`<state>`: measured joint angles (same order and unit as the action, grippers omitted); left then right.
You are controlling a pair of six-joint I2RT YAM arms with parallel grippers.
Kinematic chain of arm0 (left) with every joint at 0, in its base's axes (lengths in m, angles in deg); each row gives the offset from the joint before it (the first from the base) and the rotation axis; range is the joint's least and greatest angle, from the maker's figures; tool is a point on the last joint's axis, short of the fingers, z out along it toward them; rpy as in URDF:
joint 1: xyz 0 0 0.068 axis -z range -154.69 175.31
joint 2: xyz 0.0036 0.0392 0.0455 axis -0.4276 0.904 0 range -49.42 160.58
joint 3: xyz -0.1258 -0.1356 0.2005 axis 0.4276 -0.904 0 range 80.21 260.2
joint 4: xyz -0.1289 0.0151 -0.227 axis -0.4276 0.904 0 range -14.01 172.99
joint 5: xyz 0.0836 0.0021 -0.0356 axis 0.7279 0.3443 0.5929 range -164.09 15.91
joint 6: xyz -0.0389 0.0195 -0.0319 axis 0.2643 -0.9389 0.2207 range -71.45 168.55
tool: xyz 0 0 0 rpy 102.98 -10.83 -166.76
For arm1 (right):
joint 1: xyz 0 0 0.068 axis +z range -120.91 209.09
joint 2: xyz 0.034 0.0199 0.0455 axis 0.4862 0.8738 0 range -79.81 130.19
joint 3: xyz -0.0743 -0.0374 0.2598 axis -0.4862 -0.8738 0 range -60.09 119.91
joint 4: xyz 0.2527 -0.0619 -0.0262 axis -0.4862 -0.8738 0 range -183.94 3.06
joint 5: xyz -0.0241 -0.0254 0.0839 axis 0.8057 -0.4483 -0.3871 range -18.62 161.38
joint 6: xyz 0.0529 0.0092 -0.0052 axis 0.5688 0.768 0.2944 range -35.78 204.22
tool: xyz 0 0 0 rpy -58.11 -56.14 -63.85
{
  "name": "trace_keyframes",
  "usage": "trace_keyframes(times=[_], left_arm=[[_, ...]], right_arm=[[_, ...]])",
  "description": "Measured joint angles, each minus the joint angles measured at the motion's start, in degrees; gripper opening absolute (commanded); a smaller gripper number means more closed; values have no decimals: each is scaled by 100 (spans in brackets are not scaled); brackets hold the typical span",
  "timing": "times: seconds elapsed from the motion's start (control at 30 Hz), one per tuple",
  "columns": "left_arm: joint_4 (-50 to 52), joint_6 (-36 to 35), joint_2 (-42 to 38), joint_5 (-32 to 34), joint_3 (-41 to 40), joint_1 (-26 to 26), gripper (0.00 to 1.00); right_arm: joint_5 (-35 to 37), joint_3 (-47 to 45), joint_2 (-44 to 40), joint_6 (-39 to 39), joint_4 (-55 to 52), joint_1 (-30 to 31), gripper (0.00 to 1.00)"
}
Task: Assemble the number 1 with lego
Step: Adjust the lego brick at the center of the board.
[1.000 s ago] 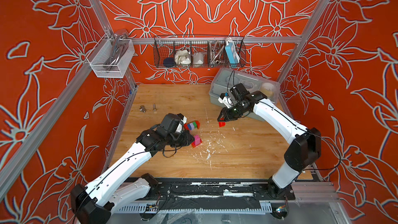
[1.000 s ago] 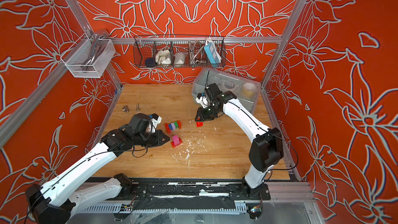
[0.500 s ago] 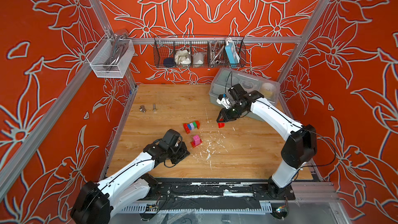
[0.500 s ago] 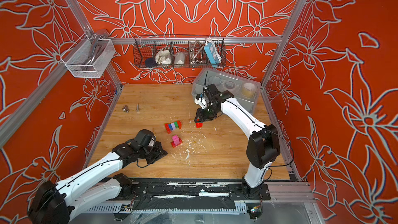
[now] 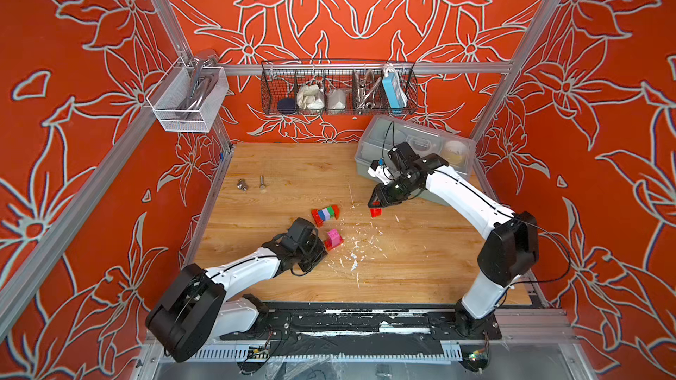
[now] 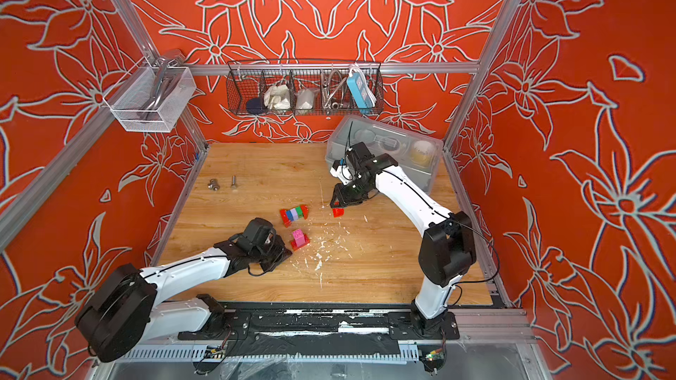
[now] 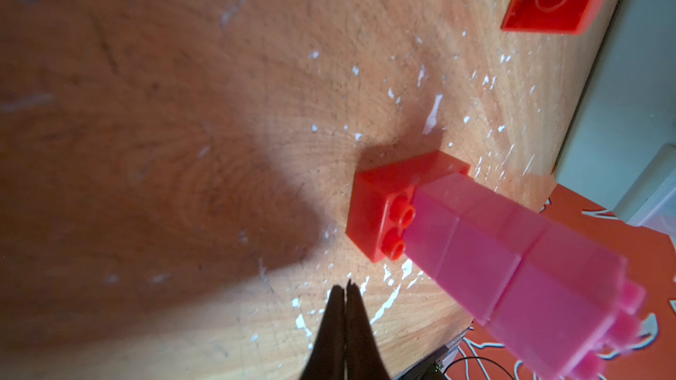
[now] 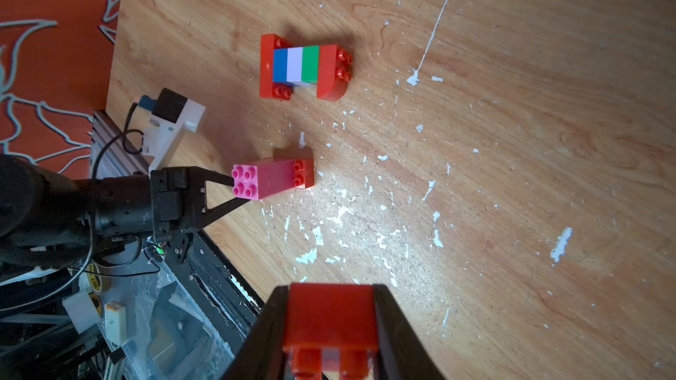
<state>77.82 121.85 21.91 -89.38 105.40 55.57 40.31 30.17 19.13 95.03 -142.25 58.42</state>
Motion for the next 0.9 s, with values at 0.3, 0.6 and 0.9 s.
trace_keyframes(times=[0.3,0.6,0.9], left_arm=[[-822,256,479,-129,0,0,0],[-1285,352,767,-177,22,0,0],[-938,361,828,-439,227,0,0]], right_arm=[[0,0,-85,0,0,0,16],[0,0,-92,-2,-42,0,16],[17,0,-92,-122,-168,0,16]])
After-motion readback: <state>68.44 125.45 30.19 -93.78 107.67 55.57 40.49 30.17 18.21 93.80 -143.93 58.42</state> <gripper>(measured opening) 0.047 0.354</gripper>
